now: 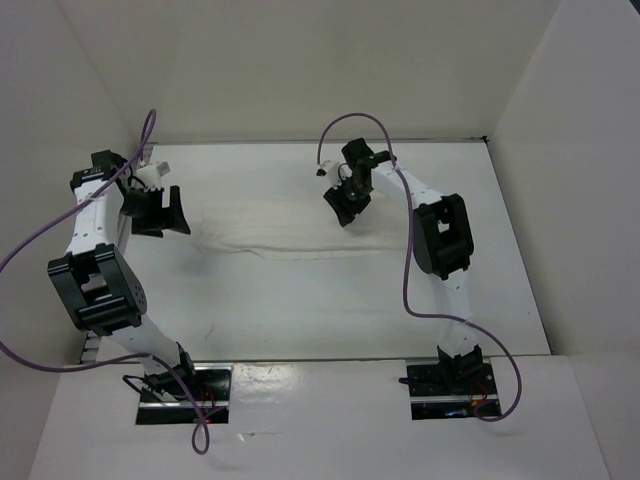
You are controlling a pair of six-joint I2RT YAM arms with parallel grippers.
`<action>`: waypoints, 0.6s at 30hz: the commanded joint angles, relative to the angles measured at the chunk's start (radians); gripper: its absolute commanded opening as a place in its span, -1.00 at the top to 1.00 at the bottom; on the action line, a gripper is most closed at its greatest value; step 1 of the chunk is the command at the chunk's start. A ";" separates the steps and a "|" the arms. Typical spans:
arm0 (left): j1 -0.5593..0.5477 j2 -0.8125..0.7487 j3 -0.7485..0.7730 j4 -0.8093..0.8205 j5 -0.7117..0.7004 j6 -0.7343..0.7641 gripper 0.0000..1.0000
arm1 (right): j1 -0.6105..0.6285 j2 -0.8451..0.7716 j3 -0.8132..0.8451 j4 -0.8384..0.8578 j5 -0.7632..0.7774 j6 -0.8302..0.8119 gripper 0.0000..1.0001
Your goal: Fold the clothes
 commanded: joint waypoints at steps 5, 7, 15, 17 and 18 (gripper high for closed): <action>0.016 -0.079 -0.069 -0.002 0.081 0.033 -0.80 | 0.002 0.029 0.117 0.013 -0.058 -0.034 -0.11; 0.016 -0.079 -0.081 0.007 0.092 0.033 -0.80 | 0.012 0.041 0.126 0.002 -0.068 -0.034 -0.11; 0.016 -0.079 -0.090 0.007 0.113 0.052 -0.80 | 0.021 0.060 0.126 -0.028 -0.106 -0.043 -0.11; 0.016 -0.070 -0.100 0.007 0.123 0.052 -0.80 | 0.031 0.070 0.126 -0.039 -0.106 -0.052 -0.11; 0.016 -0.070 -0.100 0.007 0.123 0.052 -0.80 | 0.031 0.070 0.126 -0.048 -0.106 -0.052 -0.11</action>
